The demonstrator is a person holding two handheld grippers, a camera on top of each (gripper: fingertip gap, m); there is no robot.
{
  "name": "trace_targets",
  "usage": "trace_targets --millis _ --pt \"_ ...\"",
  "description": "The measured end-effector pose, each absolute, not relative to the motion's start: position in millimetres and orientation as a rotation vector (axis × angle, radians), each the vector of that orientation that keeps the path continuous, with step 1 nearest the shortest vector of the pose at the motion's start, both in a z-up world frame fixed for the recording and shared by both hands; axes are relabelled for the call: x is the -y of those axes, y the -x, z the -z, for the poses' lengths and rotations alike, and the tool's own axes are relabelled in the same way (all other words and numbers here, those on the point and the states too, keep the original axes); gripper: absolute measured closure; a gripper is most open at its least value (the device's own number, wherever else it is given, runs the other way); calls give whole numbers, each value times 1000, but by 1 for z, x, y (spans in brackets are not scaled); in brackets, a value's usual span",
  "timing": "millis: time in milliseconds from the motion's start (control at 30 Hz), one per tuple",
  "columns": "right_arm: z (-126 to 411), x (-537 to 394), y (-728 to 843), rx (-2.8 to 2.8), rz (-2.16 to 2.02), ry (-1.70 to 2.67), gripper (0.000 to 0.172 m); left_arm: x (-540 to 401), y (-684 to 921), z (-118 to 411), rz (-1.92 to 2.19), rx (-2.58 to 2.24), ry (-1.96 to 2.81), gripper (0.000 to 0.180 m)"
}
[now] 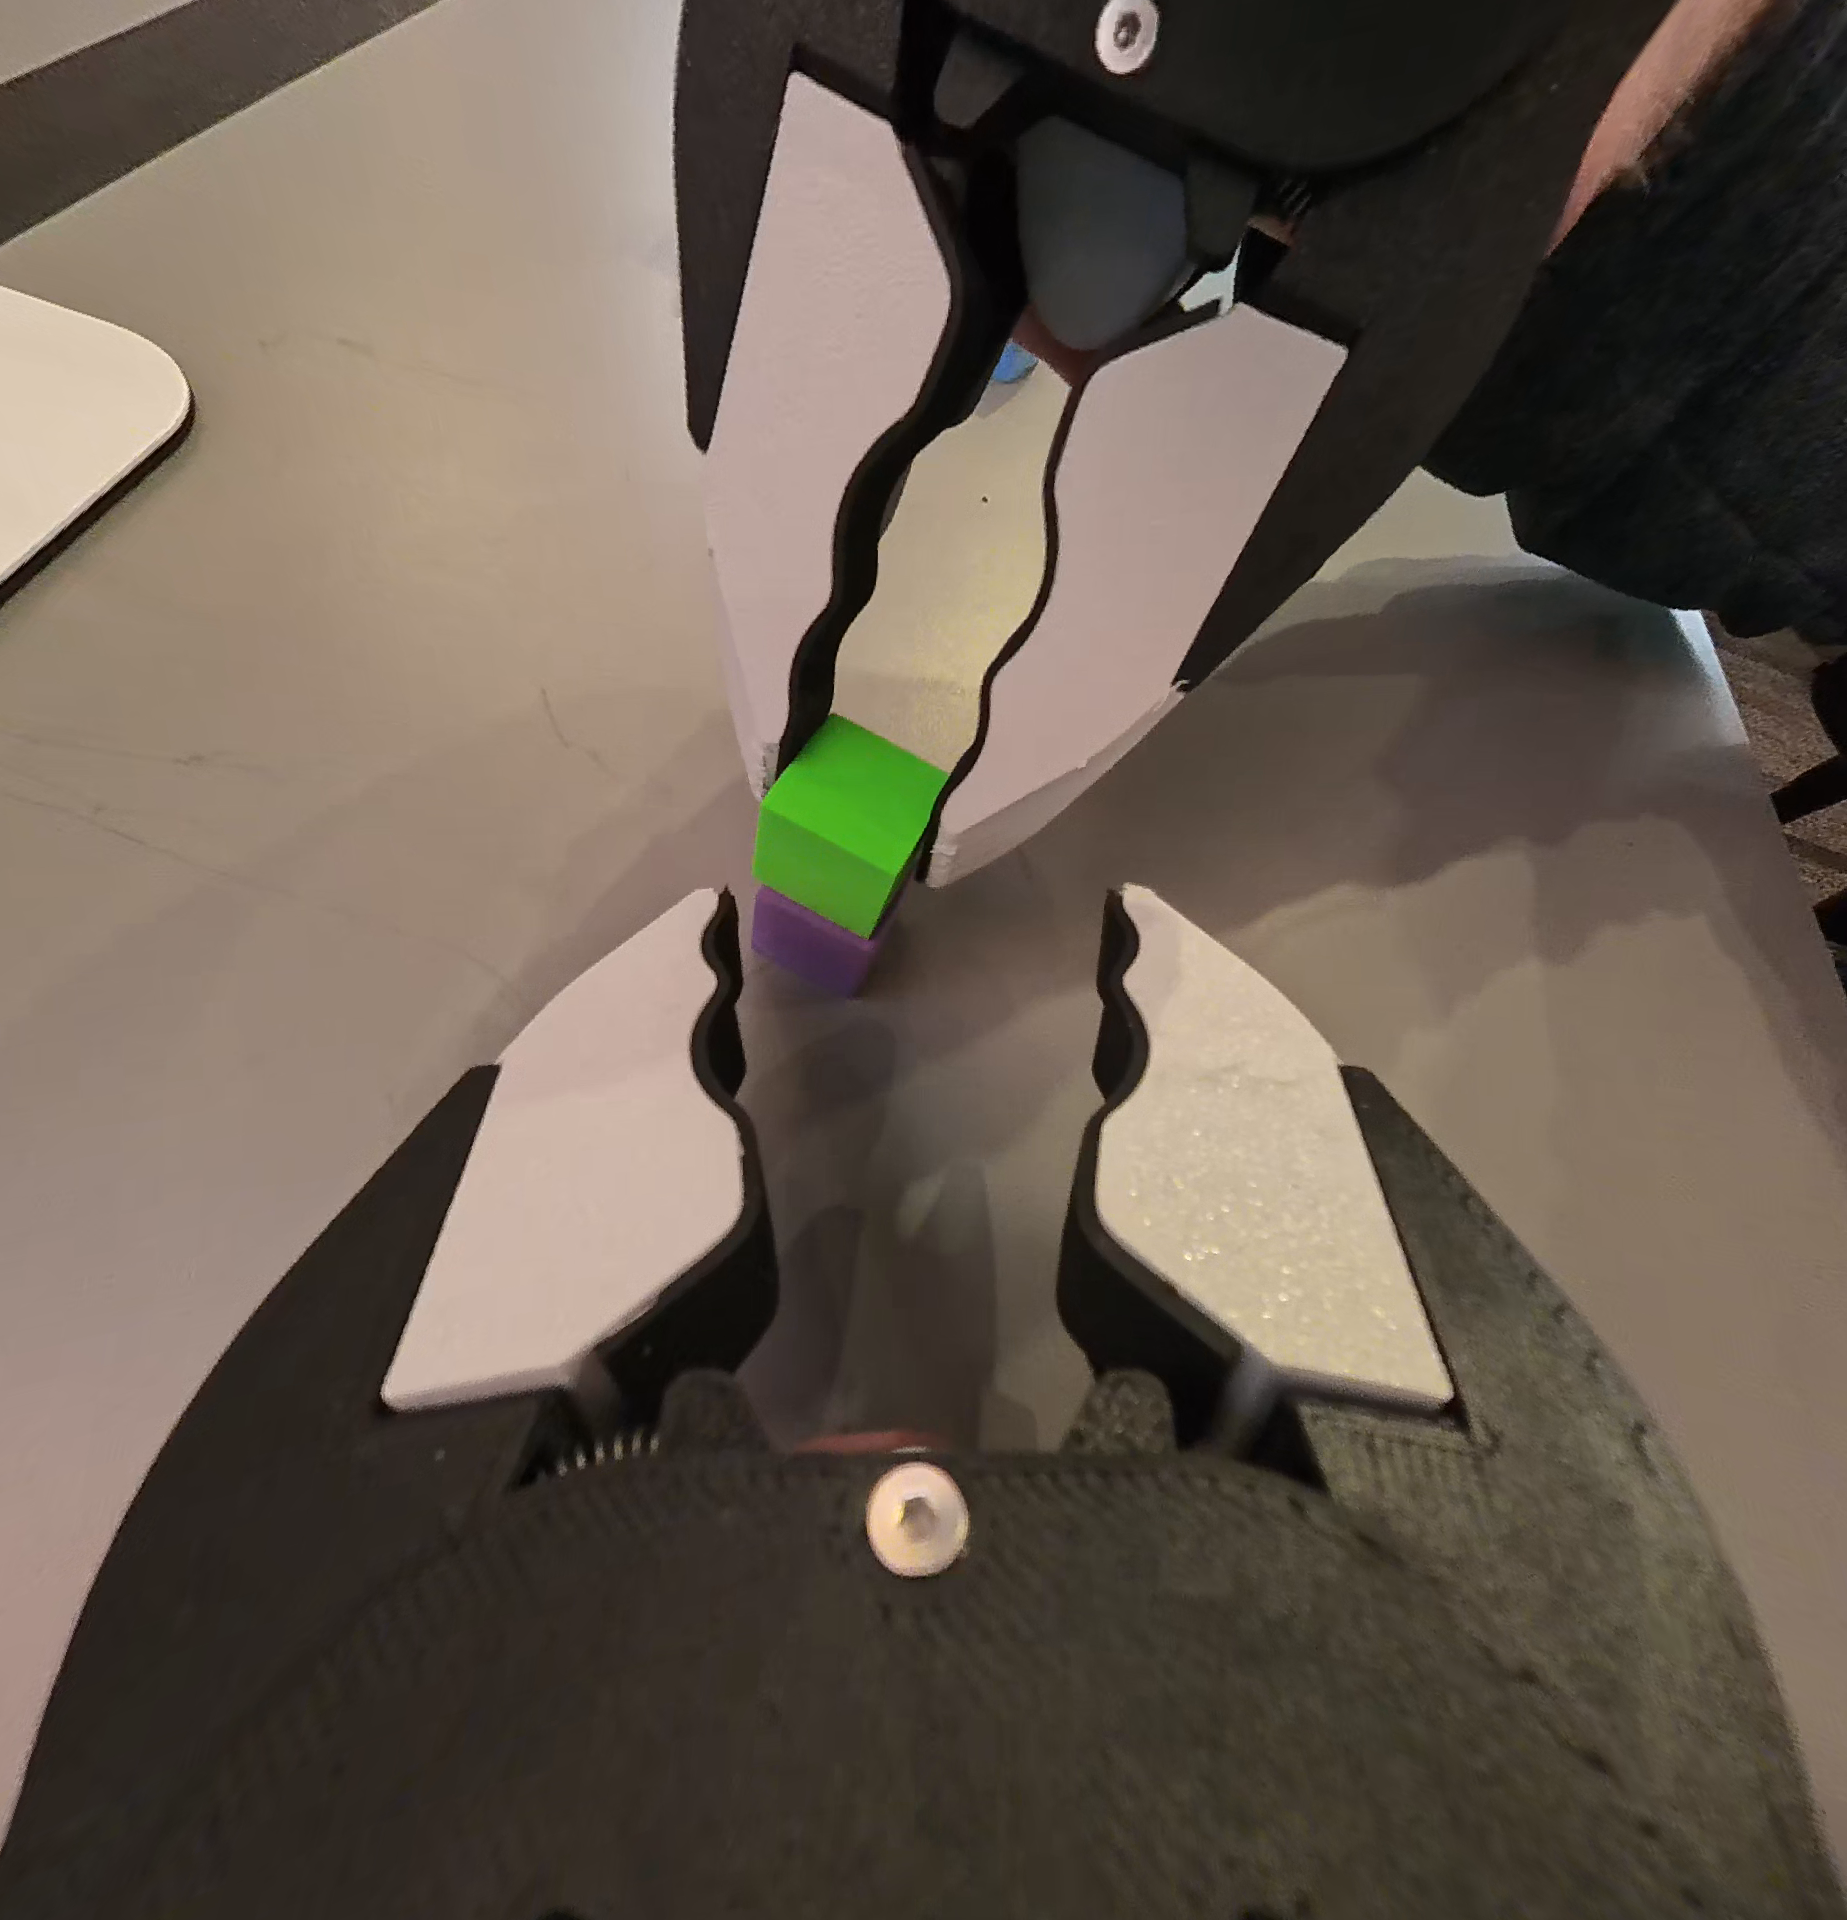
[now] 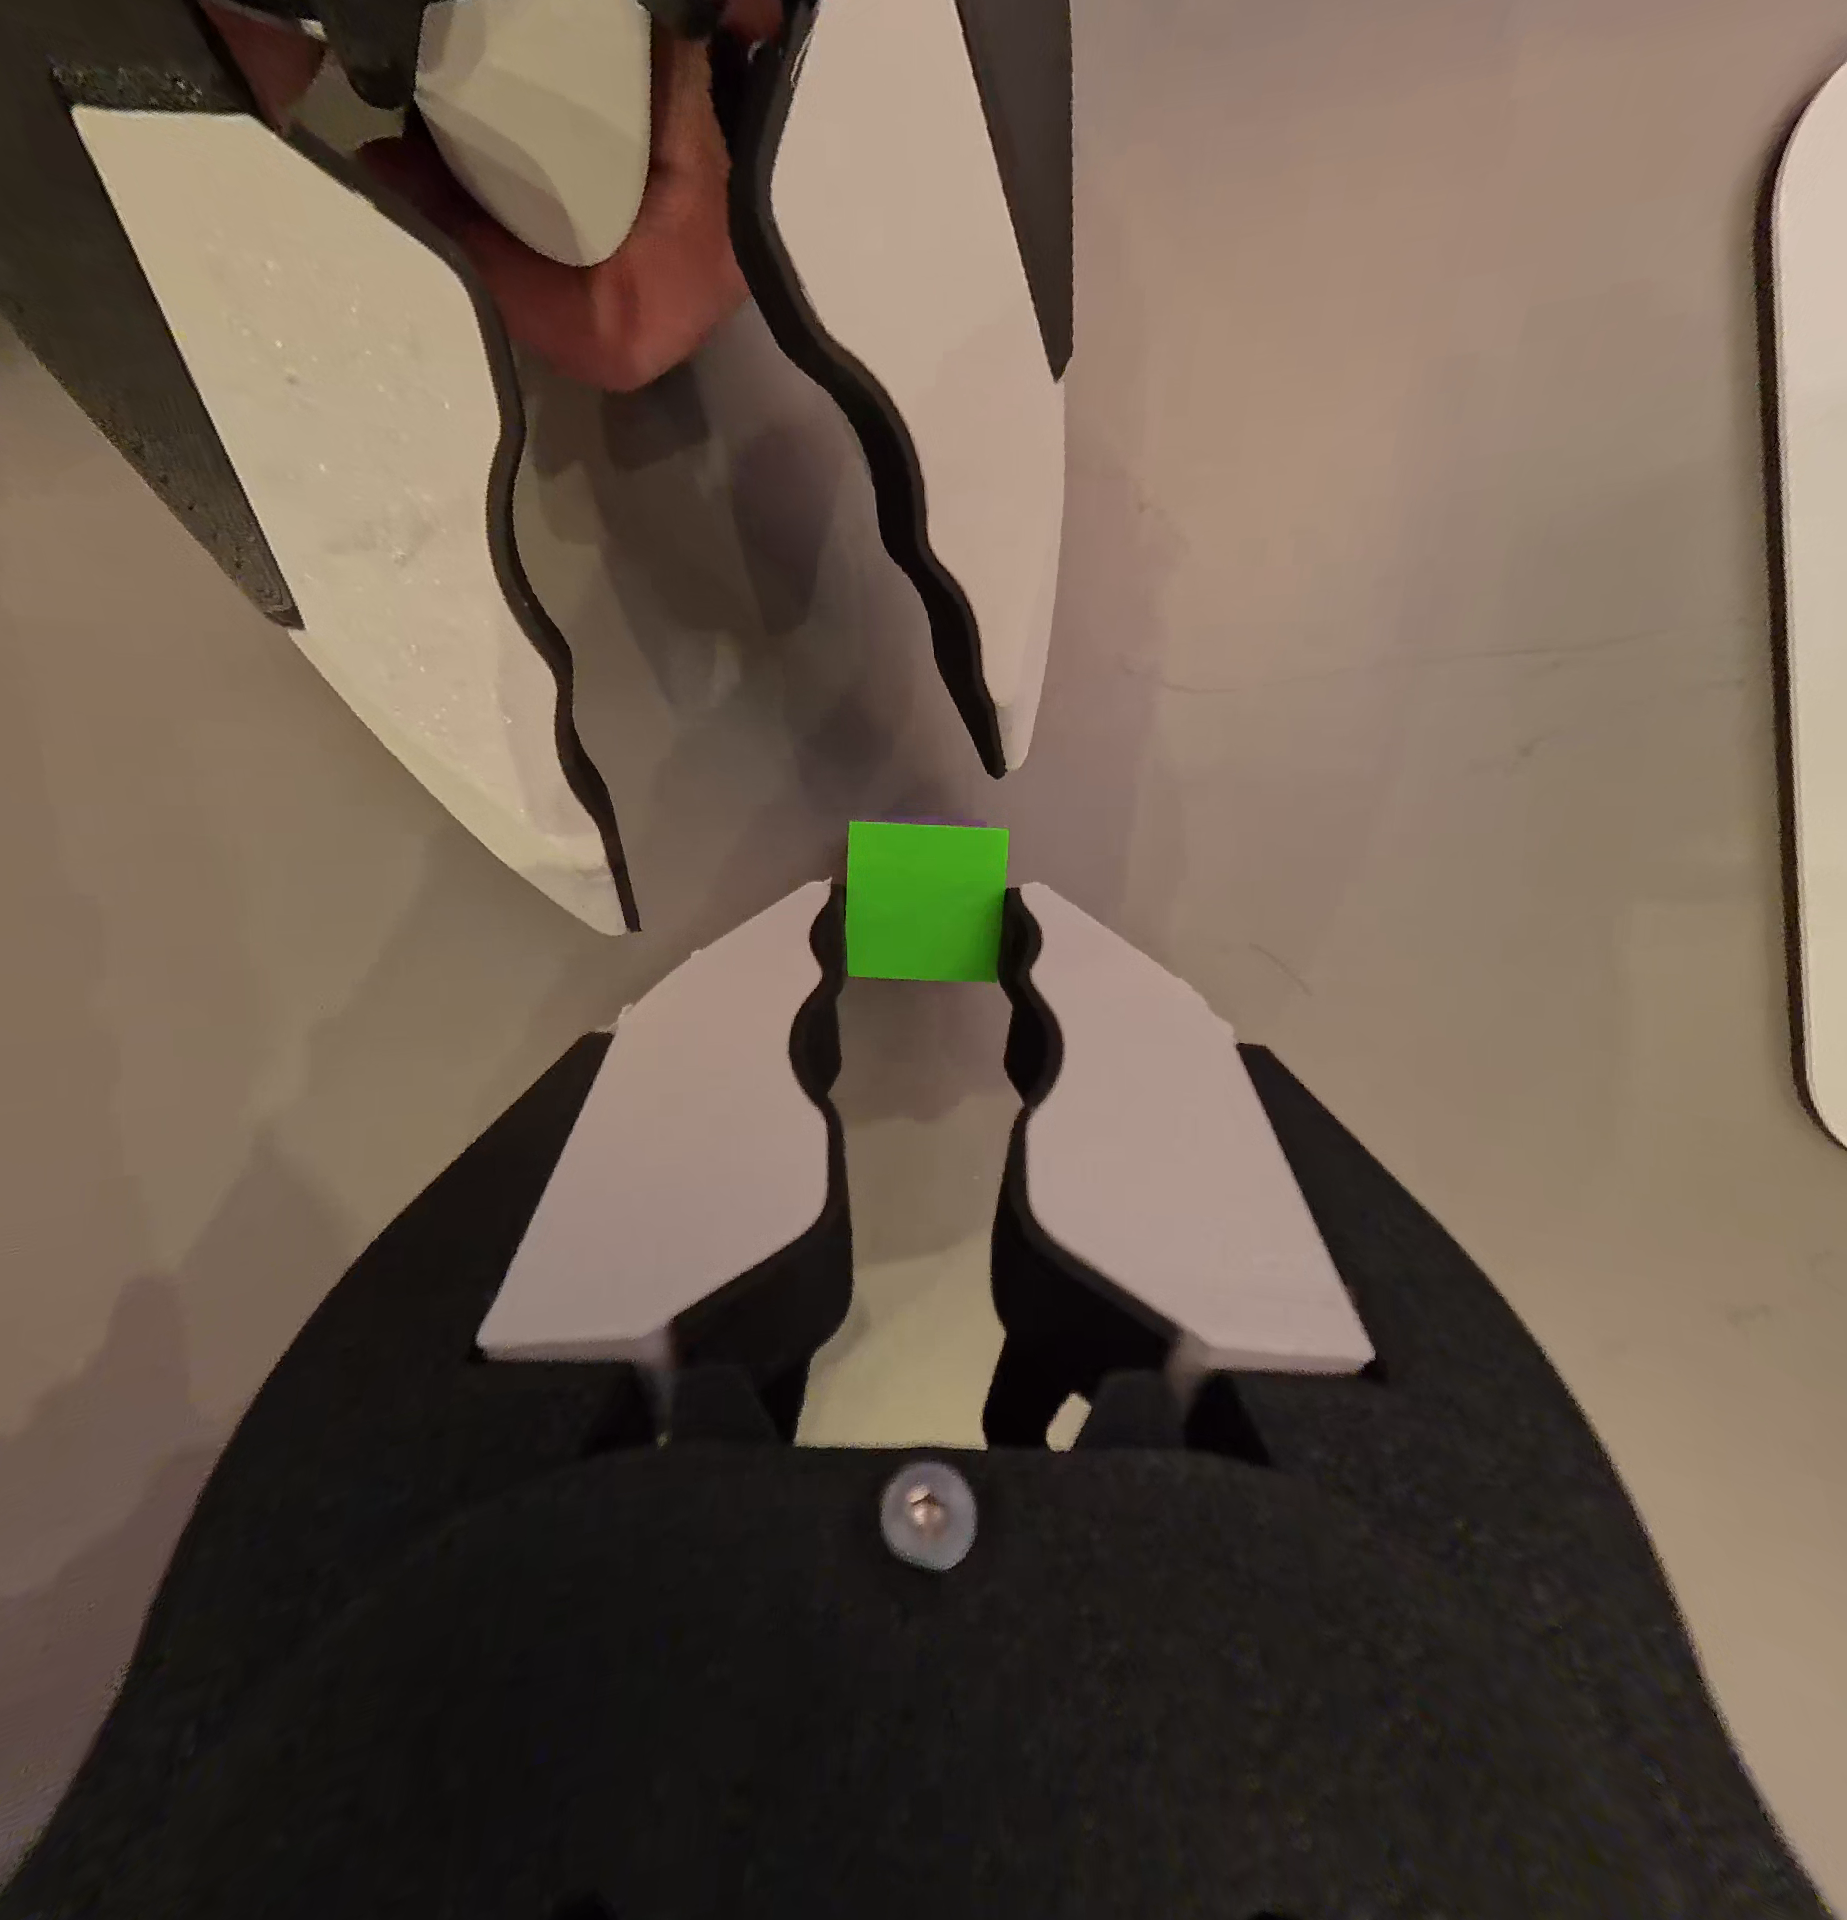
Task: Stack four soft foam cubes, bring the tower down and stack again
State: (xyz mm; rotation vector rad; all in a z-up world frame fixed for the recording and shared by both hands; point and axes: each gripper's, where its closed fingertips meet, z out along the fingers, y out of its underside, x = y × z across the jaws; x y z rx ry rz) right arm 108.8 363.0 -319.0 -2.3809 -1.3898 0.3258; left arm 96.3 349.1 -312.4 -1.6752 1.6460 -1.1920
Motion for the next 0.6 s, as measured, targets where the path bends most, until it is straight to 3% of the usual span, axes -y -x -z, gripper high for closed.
trace_targets --millis 600 --pt "319 -365 -105 1403 -335 2389 144 -348 -97 315 1174 -1668 1682 115"
